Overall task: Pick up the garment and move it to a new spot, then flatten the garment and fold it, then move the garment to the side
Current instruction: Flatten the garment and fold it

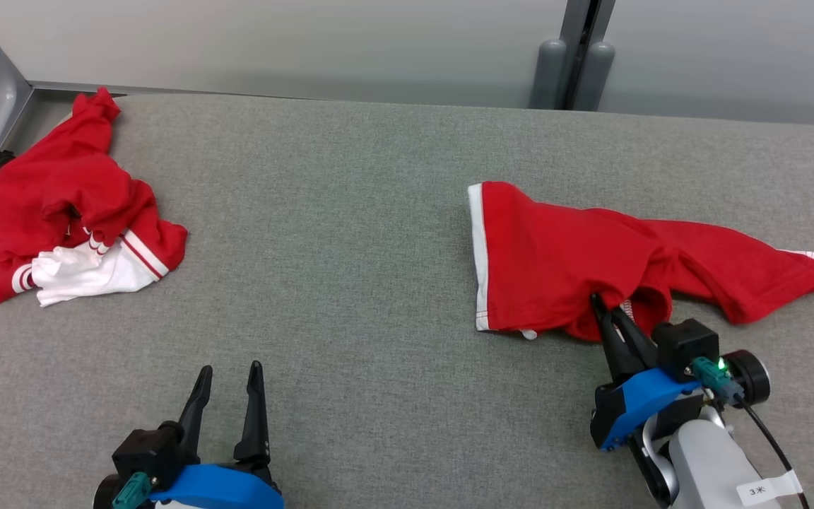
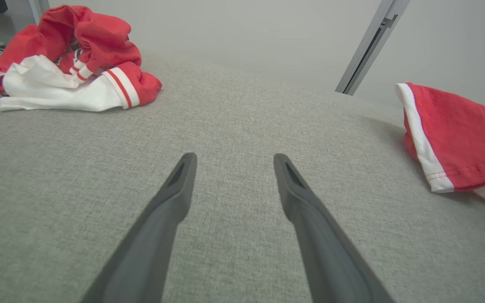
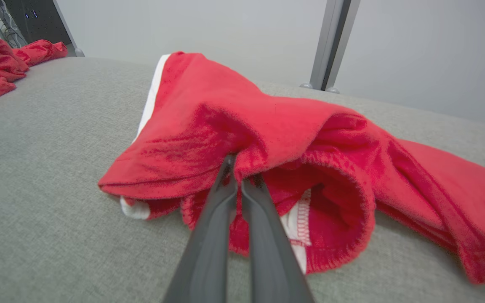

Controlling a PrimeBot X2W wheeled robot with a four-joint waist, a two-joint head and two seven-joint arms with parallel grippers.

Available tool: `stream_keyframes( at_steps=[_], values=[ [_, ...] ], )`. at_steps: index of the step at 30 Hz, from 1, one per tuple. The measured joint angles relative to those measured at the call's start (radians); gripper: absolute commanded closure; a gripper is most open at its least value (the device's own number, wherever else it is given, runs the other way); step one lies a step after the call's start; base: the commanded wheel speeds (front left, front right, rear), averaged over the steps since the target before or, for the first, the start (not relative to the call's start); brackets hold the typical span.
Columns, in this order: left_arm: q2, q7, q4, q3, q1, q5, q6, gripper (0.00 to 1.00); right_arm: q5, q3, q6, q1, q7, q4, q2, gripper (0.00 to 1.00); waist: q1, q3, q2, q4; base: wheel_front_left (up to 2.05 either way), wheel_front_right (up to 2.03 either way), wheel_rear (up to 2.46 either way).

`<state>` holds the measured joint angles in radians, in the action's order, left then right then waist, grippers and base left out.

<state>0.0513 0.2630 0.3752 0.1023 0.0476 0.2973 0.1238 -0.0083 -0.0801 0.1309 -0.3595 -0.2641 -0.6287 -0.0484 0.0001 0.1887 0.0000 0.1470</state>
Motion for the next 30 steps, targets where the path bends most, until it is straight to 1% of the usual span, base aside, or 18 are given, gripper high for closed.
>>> stream_keyframes(
  at_steps=[2,9,12,16,18,20,23,25,27,28,29,30],
  values=[
    [0.0,0.0,0.0,-0.001,0.0,-0.001,0.0,0.0,0.003,-0.004,0.0,0.001,0.0,0.024,0.0,1.0,0.0,-0.001,0.0,-0.001,0.0,0.0,0.0],
    [0.0,0.0,0.002,-0.005,-0.002,-0.007,-0.001,0.0,0.074,-0.052,0.0,0.046,0.0,0.237,0.0,1.0,0.0,-0.017,0.0,-0.029,0.0,0.0,0.0],
    [0.0,0.0,0.003,-0.003,-0.004,-0.007,-0.001,0.0,0.124,-0.027,0.0,0.063,0.0,0.313,0.001,1.0,-0.0001,-0.027,0.0,-0.045,0.0,0.0,0.0],
    [0.0,0.0,0.004,-0.004,-0.008,-0.01,-0.001,0.0,0.162,0.052,0.0,0.081,0.0,0.347,0.0,1.0,-0.0001,-0.039,0.0001,-0.067,0.0,0.0,0.0],
    [0.0,0.0,0.005,-0.004,-0.01,-0.015,-0.001,0.0,0.159,0.102,0.0,0.081,0.0,0.329,0.0,1.0,-0.0001,-0.044,0.0,-0.075,0.0,0.0,0.0],
    [0.0,0.0,0.005,-0.001,-0.01,-0.015,-0.001,0.0,0.119,0.154,0.0,0.082,0.0,0.288,0.0,1.0,-0.0001,-0.046,0.0,-0.081,0.0,0.0,0.0],
    [0.0,0.0,0.005,0.004,-0.01,-0.015,-0.001,0.0,0.087,0.234,0.0,0.082,0.0,0.212,0.0,1.0,-0.0001,-0.044,0.0,-0.082,0.0,0.0,0.0],
    [0.0,0.0,0.004,0.005,-0.01,-0.016,-0.001,0.0,0.045,0.29,0.0,0.079,0.0,0.155,-0.003,1.0,-0.0001,-0.04,0.0,-0.082,0.0,0.0,0.0],
    [0.0,0.0,0.002,0.008,-0.007,-0.016,-0.001,0.0,0.016,0.336,0.0,0.074,0.0,0.106,-0.016,1.0,-0.0001,-0.034,0.0,-0.079,0.0,0.0,0.0],
    [0.0,0.0,0.002,0.011,-0.005,-0.016,-0.001,0.0,-0.001,0.383,0.0,0.062,0.0,0.071,-0.025,1.0,-0.0001,-0.03,0.0,-0.075,0.0,0.0,0.0],
    [0.0,0.0,0.002,0.011,-0.005,-0.016,-0.001,0.0,-0.001,0.383,0.0,0.062,0.0,0.071,-0.025,1.0,-0.0001,-0.03,0.0,-0.075,0.0,0.0,0.0],
    [0.0,0.0,0.002,0.012,-0.005,-0.016,-0.001,0.0,-0.005,0.404,0.0,0.056,0.0,0.06,-0.028,1.0,-0.0001,-0.028,0.0,-0.073,0.0,0.0,0.0]
  ],
)
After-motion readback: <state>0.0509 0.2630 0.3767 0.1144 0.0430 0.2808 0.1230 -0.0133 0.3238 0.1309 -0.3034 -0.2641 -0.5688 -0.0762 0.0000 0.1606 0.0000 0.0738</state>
